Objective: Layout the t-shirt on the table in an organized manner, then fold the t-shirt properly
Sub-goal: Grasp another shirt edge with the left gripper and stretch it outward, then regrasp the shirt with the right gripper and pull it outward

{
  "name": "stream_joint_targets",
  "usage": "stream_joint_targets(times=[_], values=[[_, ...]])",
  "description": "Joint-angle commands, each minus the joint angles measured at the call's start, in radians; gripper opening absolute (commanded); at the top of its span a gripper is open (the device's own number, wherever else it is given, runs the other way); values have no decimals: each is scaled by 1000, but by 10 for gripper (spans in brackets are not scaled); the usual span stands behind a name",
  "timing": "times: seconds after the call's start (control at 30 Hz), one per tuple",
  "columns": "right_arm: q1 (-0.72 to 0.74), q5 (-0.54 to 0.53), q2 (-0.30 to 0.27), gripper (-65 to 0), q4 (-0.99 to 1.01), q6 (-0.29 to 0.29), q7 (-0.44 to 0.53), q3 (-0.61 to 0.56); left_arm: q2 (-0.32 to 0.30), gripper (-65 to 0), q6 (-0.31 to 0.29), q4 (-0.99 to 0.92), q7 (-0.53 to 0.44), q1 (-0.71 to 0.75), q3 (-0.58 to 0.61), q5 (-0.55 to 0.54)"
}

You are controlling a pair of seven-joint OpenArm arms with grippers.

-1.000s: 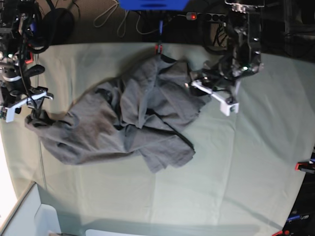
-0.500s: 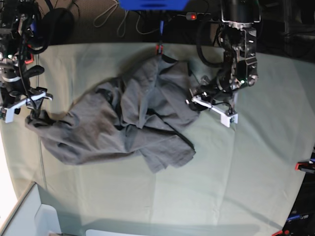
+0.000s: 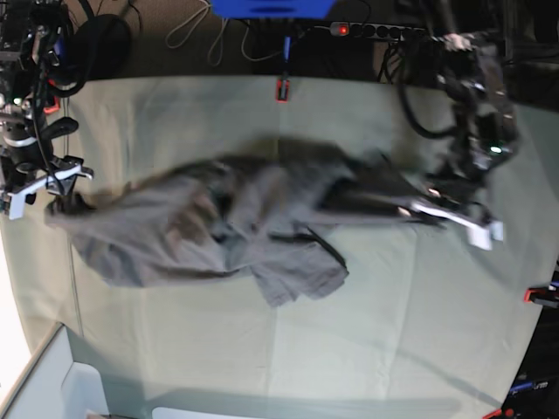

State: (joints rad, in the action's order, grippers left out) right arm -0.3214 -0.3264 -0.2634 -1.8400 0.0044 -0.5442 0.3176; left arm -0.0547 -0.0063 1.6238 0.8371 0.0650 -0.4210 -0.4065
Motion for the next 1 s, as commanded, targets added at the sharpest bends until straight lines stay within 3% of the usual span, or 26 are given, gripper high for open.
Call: stream_joint_targets(times=[0.0, 0.33, 0.57, 0.77, 0.87, 0.97], values=[[6, -1, -9, -269, -16, 3, 25, 4, -26, -650, 1, 16, -12, -26, -32, -1], [8, -3, 11, -269, -20, 3, 26, -64, -132, -650, 1, -119, -26, -52, -269, -1], [61, -1, 3, -265, -14, 12, 23, -266, -170, -650, -1, -363, -26, -101, -428, -1], [189, 0, 37, -265, 52, 208, 16, -436, -161, -650, -1, -366, -26, -92, -422, -1], [265, 0, 51, -265, 176, 251, 22, -518, -152, -650, -1, -366, -25, -90, -422, -1], [364, 0, 51, -265, 339, 256, 26, -608, -152, -650, -1, -366, -25, -77, -424, -1]])
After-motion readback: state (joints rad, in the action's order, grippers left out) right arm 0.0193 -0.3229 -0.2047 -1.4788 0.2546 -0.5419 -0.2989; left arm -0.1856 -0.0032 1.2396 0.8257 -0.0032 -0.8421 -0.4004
